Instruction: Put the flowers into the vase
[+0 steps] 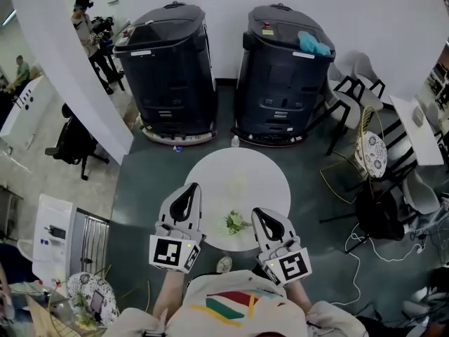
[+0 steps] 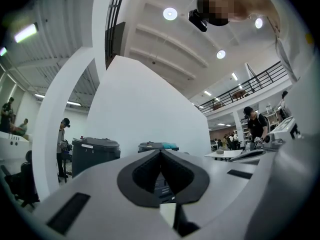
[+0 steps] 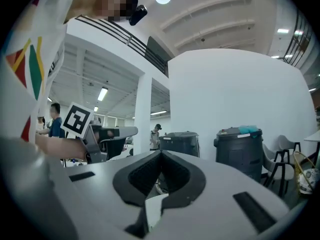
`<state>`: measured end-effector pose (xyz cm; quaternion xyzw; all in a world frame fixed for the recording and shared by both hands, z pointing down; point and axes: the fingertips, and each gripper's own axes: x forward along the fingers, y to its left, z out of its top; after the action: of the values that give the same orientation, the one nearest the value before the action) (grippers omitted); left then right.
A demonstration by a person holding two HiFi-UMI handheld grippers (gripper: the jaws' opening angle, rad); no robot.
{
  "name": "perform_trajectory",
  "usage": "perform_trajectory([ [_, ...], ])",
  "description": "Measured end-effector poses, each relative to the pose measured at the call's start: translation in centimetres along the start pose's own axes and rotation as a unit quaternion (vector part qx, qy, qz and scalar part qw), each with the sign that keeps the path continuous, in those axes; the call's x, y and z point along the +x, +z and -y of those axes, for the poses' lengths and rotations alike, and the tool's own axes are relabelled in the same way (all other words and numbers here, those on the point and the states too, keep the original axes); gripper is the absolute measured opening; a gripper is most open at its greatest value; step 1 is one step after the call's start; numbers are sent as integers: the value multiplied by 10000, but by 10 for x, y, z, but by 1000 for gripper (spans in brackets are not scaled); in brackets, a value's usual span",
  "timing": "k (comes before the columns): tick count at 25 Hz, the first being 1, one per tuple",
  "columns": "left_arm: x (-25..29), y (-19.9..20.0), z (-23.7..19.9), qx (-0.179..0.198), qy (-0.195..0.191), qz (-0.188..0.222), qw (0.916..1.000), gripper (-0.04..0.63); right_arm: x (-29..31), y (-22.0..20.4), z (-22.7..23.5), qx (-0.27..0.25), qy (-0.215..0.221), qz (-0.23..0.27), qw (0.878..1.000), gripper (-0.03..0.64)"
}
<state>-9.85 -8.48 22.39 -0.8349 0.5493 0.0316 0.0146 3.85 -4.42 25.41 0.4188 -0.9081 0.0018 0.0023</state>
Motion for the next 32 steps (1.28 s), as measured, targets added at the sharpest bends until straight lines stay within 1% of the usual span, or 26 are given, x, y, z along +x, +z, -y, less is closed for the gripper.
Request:
perform_trajectory([
  [3, 9, -6, 0, -9, 205, -32, 9998, 6, 9, 3, 17, 60, 258, 77, 9996, 11],
  [7, 14, -16, 3, -85, 494, -122, 9987, 7, 18, 0, 30, 256, 791, -90, 9965, 20],
  [8, 14, -17, 3, -103, 579, -130, 9982, 6, 19, -1, 32, 302, 867, -130, 9957, 62],
  [9, 14, -18, 4, -122, 655, -130, 9977, 8, 21, -1, 34, 321, 956, -143, 9948, 150],
  [11, 15, -18, 3, -125, 773, -124, 9969, 6, 26, -1, 36, 318, 1195, -115, 9923, 208],
  [13, 16, -20, 0, -101, 870, -136, 9961, 6, 35, -2, 36, 418, 1480, -89, 9881, 315],
  [14, 16, -22, -2, -95, 924, -152, 9956, 6, 39, -4, 35, 494, 1618, -123, 9855, 388],
  [15, 16, -25, -5, -94, 981, -181, 9950, 6, 43, -9, 35, 538, 1749, -214, 9829, 410],
  [17, 15, -33, -8, -108, 1082, -272, 9937, 7, 47, -27, 32, 452, 2071, -607, 9754, 411],
  [18, 14, -39, -9, -125, 1123, -324, 9931, 6, 46, -40, 28, 362, 2306, -892, 9683, 410],
  [20, 11, -52, -11, -189, 1187, -431, 9918, 6, 42, -67, 19, 265, 2780, -1434, 9495, 410],
  [22, 6, -67, -12, -266, 1224, -559, 9906, 6, 38, -95, 12, 222, 3084, -1829, 9332, 410],
  [24, 1, -86, -10, -333, 1247, -727, 9890, 6, 35, -128, 9, 38, 3206, -2195, 9214, 410],
  [27, -7, -124, -4, -369, 1345, -1045, 9847, 6, 35, -172, 11, -323, 3184, -2640, 9099, 410],
  [30, -18, -160, 2, -478, 1498, -1336, 9785, 7, 36, -200, 1, -284, 3282, -2962, 8965, 410],
  [32, -23, -178, 5, -562, 1505, -1477, 9759, 6, 37, -219, -6, -286, 3401, -3155, 8854, 410],
])
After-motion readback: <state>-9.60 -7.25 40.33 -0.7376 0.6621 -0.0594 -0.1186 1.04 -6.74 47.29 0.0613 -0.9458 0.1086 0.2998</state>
